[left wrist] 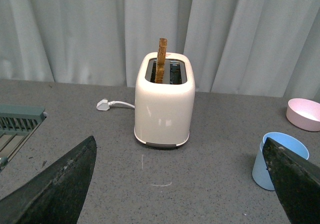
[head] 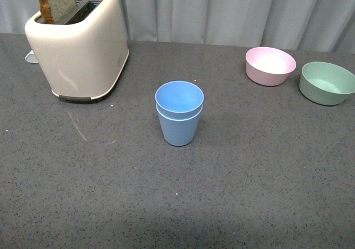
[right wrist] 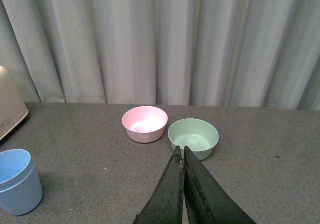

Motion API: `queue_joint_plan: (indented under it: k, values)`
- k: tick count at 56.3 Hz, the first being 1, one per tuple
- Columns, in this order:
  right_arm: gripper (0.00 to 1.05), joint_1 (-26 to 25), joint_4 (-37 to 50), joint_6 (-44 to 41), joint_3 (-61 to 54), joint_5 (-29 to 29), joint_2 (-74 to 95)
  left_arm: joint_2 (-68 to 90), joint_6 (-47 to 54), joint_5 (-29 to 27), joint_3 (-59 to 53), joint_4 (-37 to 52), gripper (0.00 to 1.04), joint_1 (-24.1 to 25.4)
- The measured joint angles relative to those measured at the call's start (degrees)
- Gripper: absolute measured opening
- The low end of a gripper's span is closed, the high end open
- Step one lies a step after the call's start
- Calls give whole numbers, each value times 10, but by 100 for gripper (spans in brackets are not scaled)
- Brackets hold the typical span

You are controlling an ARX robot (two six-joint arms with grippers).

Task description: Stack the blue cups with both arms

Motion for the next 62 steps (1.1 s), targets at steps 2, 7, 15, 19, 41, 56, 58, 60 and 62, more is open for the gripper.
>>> queue_joint_plan:
  k: [2, 7, 15, 19, 41, 56, 58, 60, 62]
  values:
    - [1, 0, -13, 0, 0, 0, -14, 0, 0, 0, 0, 0, 98, 0]
    - [1, 0, -53, 0, 0, 0, -56, 0, 0, 0, 0, 0, 98, 0]
    - [1, 0, -93, 0, 0, 0, -98, 0, 0, 0, 0, 0, 98, 0]
    - [1, 0, -110, 0, 0, 0, -116, 0, 0, 0, 0, 0, 98, 0]
    - [1, 0, -200, 0, 0, 0, -207, 0, 0, 0, 0, 0, 98, 0]
    - [1, 0, -304, 0, 0, -2, -308, 0, 0, 0, 0, 0, 98, 0]
    - [1, 0, -305, 0, 0, -2, -308, 0, 0, 0, 0, 0, 98, 0]
    - [1, 0, -305, 0, 0, -2, -308, 0, 0, 0, 0, 0, 98, 0]
    - [2, 0, -305, -1, 0, -2, -308, 0, 0, 0, 0, 0, 98, 0]
